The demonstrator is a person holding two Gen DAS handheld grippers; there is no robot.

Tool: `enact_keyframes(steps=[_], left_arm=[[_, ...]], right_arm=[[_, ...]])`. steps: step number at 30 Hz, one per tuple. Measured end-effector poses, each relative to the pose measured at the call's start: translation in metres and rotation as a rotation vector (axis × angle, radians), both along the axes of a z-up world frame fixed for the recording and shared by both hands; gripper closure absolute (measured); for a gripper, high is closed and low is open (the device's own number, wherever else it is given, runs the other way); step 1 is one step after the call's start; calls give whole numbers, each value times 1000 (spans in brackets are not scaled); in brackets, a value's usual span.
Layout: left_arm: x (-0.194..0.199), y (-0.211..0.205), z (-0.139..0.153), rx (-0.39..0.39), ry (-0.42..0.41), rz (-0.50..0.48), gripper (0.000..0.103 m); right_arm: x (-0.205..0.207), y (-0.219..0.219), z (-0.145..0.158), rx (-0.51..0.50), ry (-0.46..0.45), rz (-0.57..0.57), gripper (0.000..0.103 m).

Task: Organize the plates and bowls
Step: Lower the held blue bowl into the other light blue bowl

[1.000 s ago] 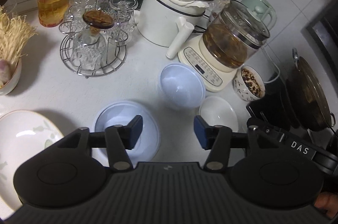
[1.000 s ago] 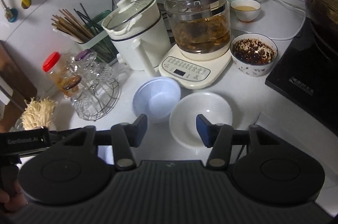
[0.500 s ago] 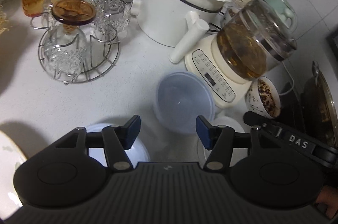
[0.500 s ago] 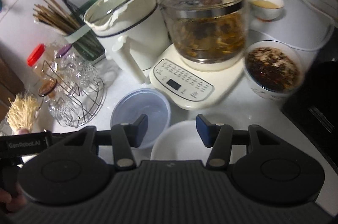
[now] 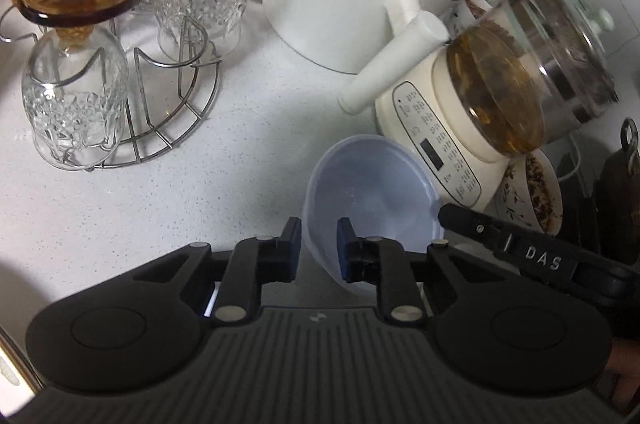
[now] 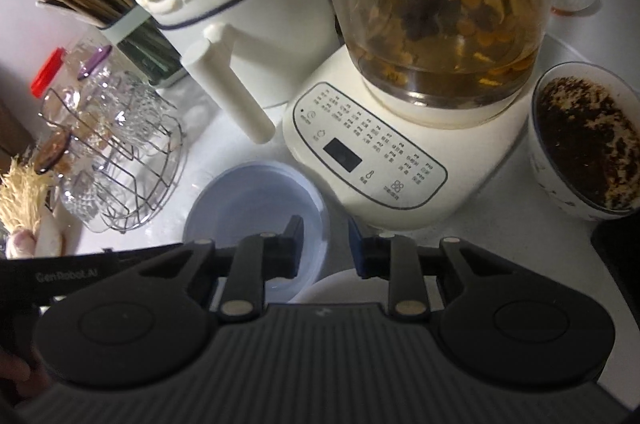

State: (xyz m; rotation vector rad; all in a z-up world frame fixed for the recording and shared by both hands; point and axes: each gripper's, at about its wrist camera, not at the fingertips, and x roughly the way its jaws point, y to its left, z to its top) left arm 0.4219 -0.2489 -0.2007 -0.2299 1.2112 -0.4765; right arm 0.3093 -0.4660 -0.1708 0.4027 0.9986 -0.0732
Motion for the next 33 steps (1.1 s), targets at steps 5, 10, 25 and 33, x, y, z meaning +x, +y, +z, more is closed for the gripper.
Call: enact_keyframes(steps=[5,10,25,33], left_arm=[[5,-5,-6,9,17,7,82],[7,-9,-12,27,21,2,82],[11,4,-2,7,17,26,95],[5,13,26,7,-22,11,95]], right_arm=[[7,-1,-12,16,24,12,79],[12,-1,-20,36,39,35,85],[16,8,-18,74,15,46,93],[5,15,5,93,-23,25,93]])
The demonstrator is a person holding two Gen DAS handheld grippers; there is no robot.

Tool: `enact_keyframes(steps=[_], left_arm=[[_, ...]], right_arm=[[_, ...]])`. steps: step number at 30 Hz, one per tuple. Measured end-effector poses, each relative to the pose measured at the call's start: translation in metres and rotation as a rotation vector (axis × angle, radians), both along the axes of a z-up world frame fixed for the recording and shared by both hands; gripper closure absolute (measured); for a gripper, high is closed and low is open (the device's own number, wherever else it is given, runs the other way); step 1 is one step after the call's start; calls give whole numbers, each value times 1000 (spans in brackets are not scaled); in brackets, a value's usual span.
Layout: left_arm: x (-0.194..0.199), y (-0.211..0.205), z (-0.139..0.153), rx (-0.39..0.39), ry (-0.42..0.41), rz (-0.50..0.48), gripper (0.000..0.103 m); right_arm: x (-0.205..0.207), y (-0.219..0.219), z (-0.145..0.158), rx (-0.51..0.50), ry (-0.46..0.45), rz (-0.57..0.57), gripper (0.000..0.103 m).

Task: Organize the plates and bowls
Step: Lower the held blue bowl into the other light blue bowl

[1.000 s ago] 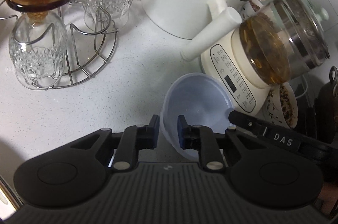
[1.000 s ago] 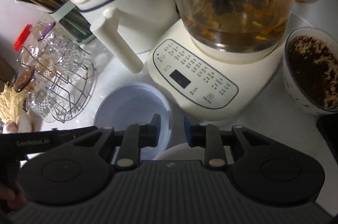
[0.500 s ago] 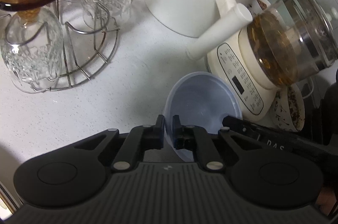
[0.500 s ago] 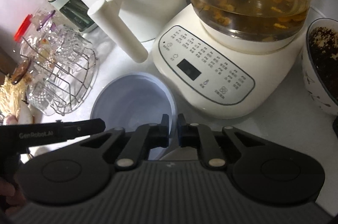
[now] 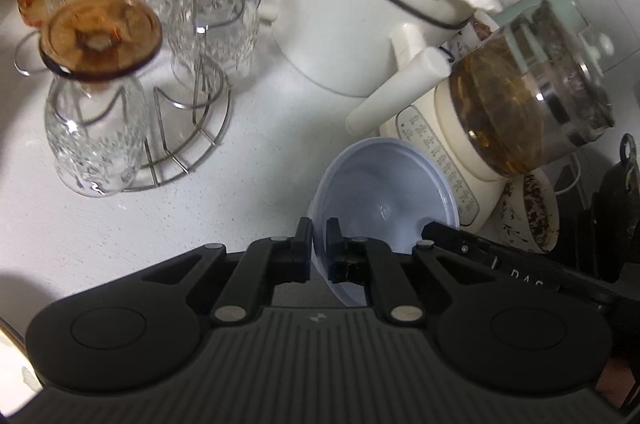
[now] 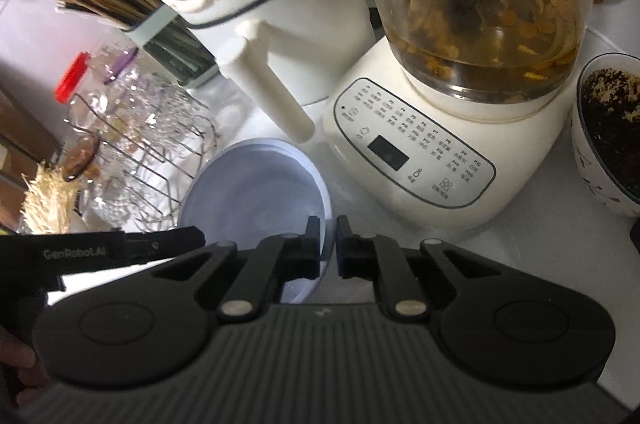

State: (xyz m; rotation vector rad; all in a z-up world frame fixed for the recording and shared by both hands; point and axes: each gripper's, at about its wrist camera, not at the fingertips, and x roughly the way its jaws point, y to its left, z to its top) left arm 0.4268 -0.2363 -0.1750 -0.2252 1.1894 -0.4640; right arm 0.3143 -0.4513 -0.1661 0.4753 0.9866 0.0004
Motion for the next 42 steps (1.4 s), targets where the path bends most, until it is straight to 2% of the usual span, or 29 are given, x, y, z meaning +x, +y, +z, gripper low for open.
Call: enact_keyframes(steps=[15,23,30,36,42], left_arm=[[-33,26,65,-72,-99,-12,95],[-54,45,89,-104,-157,-30,95],[-76,69,97,-114,-201,-32,95],[-92,94,94,-128,-205,5,95],[-101,111,85,-113,-190,42,95]], right_arm=[[-41,21,58,-24,-120,-36,93],[-62,38,81,-47,-178,-46,92],[-82,60,89,-47,-206,-44,92],[-87,78,91,-44,-215,-15,92],[-88,95,84,-34,-179,5,92]])
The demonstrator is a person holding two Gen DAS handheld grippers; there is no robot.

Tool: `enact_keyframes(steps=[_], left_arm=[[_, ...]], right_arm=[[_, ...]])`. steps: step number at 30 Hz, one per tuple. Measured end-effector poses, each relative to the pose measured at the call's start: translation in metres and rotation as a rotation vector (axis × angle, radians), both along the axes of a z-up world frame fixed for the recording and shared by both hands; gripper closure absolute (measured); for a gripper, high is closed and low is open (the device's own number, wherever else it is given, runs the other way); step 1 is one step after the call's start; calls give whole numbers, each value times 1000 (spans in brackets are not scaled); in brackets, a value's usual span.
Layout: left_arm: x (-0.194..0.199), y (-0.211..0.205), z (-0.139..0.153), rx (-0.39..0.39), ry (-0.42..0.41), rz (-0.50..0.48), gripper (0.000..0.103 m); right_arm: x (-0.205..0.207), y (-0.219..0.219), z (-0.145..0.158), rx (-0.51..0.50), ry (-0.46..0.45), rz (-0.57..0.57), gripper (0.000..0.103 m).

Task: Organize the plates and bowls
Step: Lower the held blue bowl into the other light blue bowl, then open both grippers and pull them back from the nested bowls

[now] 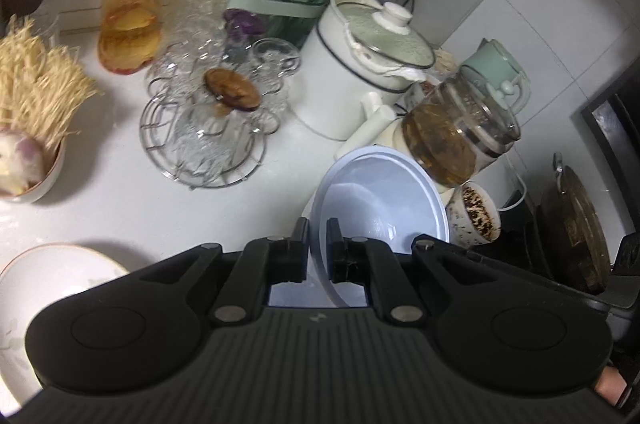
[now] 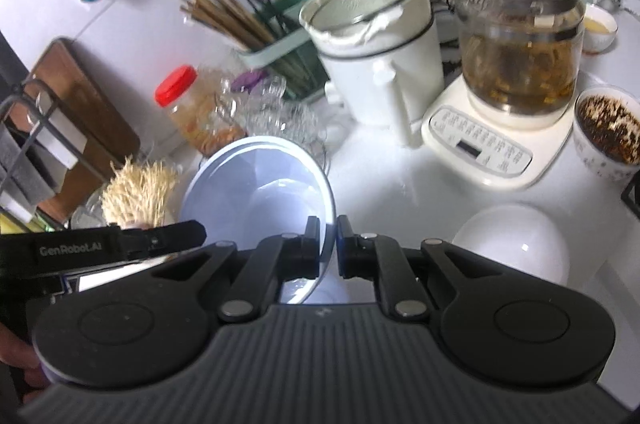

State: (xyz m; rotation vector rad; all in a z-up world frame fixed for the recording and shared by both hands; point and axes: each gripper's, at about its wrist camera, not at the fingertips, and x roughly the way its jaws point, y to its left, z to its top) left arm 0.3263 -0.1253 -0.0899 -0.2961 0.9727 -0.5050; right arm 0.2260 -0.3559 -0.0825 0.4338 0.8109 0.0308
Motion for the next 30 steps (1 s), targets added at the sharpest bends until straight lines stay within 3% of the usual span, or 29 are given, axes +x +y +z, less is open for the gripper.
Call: enact_keyframes(steps=[14,30], left_arm=[[-9,19,-52,50,157,75,94],[3,18,-76,108,190,77,94]], right_arm=[[6,25,-41,-16,155,62,90],[20,32,-65,-25,215,84,90]])
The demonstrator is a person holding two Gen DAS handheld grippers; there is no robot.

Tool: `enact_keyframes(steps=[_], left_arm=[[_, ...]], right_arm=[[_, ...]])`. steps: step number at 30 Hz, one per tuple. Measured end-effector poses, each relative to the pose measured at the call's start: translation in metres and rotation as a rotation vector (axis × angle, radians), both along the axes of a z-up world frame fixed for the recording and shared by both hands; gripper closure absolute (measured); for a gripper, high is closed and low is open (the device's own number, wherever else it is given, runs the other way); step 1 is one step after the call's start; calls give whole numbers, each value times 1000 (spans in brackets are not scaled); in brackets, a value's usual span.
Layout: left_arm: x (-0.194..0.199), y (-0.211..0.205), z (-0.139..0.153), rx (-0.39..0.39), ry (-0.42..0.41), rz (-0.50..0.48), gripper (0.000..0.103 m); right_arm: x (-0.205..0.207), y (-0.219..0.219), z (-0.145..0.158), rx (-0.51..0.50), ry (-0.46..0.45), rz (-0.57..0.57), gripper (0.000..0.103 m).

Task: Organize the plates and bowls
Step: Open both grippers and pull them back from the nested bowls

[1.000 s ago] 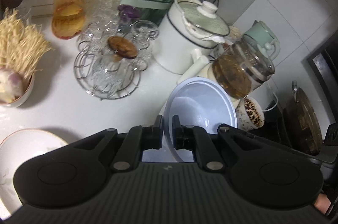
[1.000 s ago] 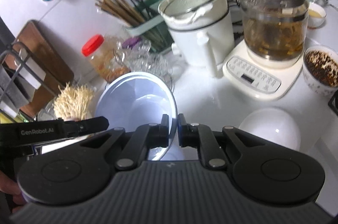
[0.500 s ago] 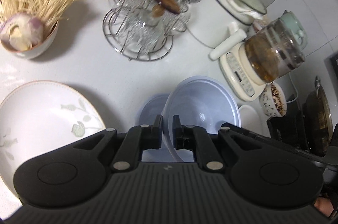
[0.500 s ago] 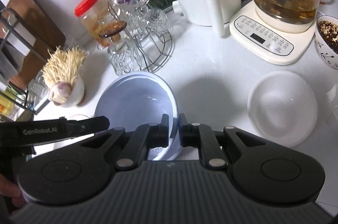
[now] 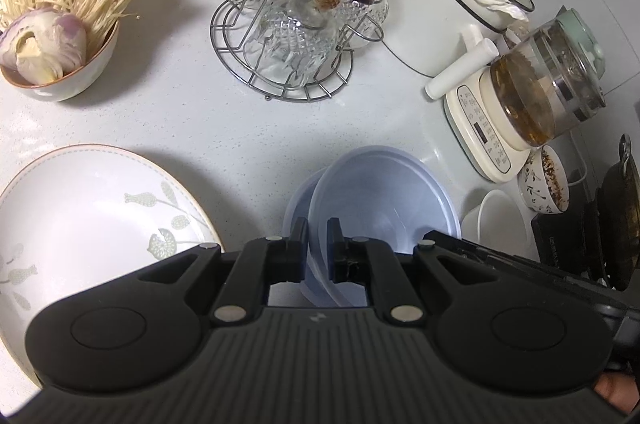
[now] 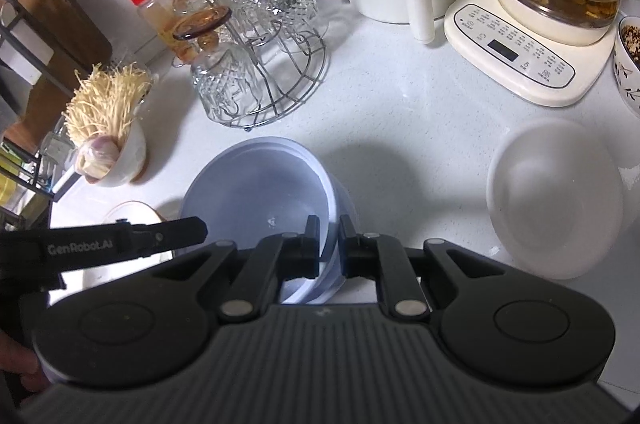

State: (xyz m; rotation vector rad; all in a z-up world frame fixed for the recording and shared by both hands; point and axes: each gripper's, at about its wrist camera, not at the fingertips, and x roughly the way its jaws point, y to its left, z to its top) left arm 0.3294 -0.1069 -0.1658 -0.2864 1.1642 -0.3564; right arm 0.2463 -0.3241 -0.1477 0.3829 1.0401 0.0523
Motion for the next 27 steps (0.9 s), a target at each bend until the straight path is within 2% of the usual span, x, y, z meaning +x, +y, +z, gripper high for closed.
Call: enact_keyframes(steps=[2,4,5,6,14,18,27], left_arm=[[1,-1,0,6,7,-2,93],[1,0,2,21,17,16,81],[0,1,3,27,10,23,70],[-1,2,6,30,-1,28,66],[-11,10,36,14,-81,23,65],[-21,7,55,32,-156,-1,65],[-37,3,91,18,-242,-48,65]], right_arm=[[2,-1,-1,5,4,-4,90],[2,-2,-1,8,15,-9,80],[2,-2,0,7,11,-17,67],[0,-4,1,10,3,-23,56],[-14,-9,24,-2,-75,-48,57],[-23,-9,40,-17,-119,-59,57],[-46,-10,75,-43,-222,-88,57]])
